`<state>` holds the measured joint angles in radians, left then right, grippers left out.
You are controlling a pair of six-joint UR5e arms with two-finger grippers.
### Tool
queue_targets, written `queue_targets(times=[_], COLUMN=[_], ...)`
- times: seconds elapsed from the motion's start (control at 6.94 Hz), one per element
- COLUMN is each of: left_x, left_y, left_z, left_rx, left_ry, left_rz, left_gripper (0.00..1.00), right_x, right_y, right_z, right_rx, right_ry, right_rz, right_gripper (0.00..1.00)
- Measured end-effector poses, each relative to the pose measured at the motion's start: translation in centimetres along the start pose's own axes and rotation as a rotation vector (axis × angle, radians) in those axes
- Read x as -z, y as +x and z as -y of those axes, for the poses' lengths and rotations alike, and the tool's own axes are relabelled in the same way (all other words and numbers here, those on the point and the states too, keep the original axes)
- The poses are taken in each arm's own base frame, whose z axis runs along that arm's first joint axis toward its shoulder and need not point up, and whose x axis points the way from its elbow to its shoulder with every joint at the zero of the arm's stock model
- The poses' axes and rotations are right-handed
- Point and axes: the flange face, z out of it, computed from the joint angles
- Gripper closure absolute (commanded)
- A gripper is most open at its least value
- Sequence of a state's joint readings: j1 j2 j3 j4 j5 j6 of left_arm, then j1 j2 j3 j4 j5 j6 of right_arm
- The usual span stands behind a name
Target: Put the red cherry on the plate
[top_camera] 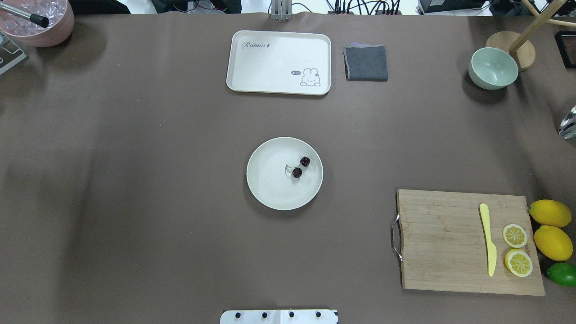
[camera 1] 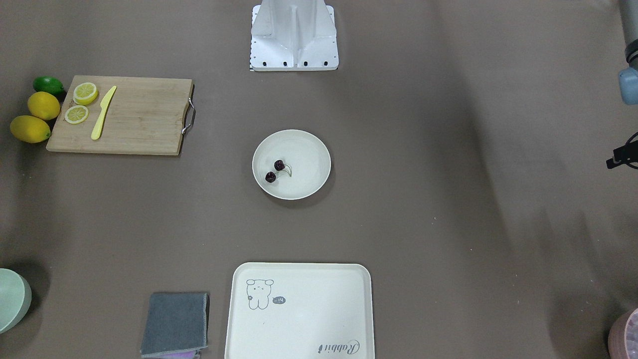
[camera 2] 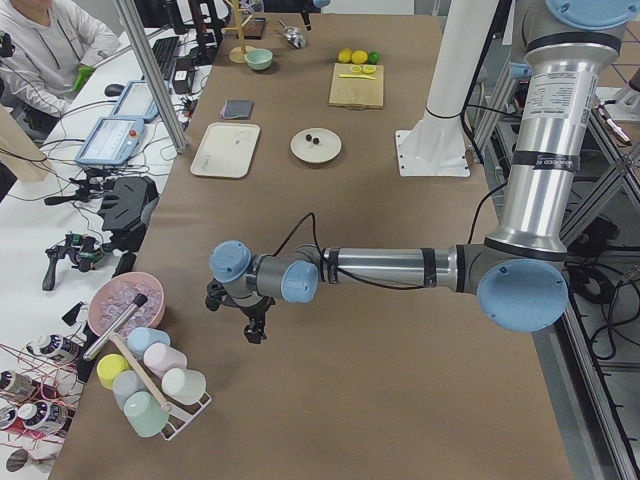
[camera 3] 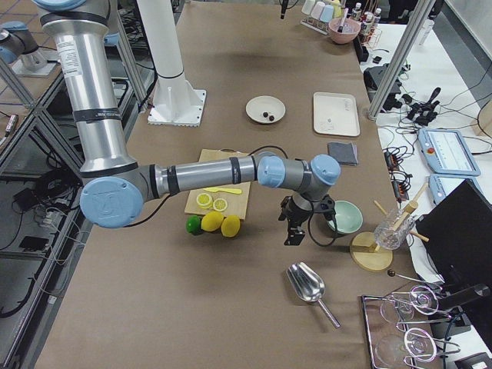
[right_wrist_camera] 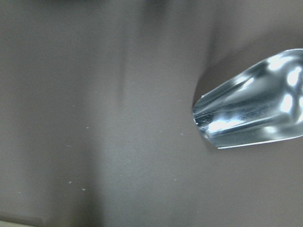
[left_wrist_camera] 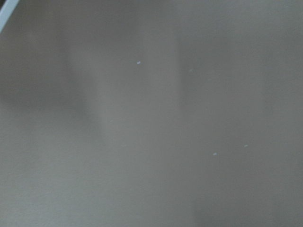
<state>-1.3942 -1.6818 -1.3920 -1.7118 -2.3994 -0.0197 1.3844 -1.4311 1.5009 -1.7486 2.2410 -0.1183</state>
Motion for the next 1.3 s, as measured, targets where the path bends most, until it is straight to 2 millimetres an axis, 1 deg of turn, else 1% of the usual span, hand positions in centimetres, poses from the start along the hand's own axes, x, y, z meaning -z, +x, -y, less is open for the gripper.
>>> queue_targets(times=[0.14, 0.29, 0.43, 0.58, 0.86, 1.01, 1.3], left_x=[-0.1, -0.2, -0.1, 0.1, 0.9, 0.9, 0.5], left_y=[-0.8, -1.3, -1.5, -1.4, -1.1, -1.5, -2.7], left_z=[-0.4, -0.6, -0.6, -0.1, 0.9, 0.7, -0.6], left_rx=[-0.01, -0.01, -0.007, -0.008, -0.025, -0.023, -0.002], left_ry=[-0.002, -0.003, -0.003, 0.001, 0.016, 0.017, 0.008], left_rz=[0.004, 0.005, 0.006, 0.022, 0.075, 0.084, 0.089], left_gripper=[0.02, 0.02, 0.02, 0.02, 0.02, 0.02, 0.02], right_x=[-1.1, -1.5, -1.8, -1.7, -0.9, -0.6, -0.4], right_y=[2.9, 4.8, 6.0, 6.8, 8.1, 8.6, 9.1], right_z=[-1.2, -2.2, -3.0, -3.5, -4.2, -4.4, -4.5], right_rx=[-0.002, -0.007, -0.009, -0.009, -0.022, -0.027, -0.033], right_ry=[0.032, 0.047, 0.057, 0.072, 0.097, 0.1, 0.102], right_rz=[0.006, 0.01, 0.008, 0.001, -0.012, -0.03, -0.05], right_gripper=[0.0, 0.0, 0.0, 0.0, 0.0, 0.0, 0.0])
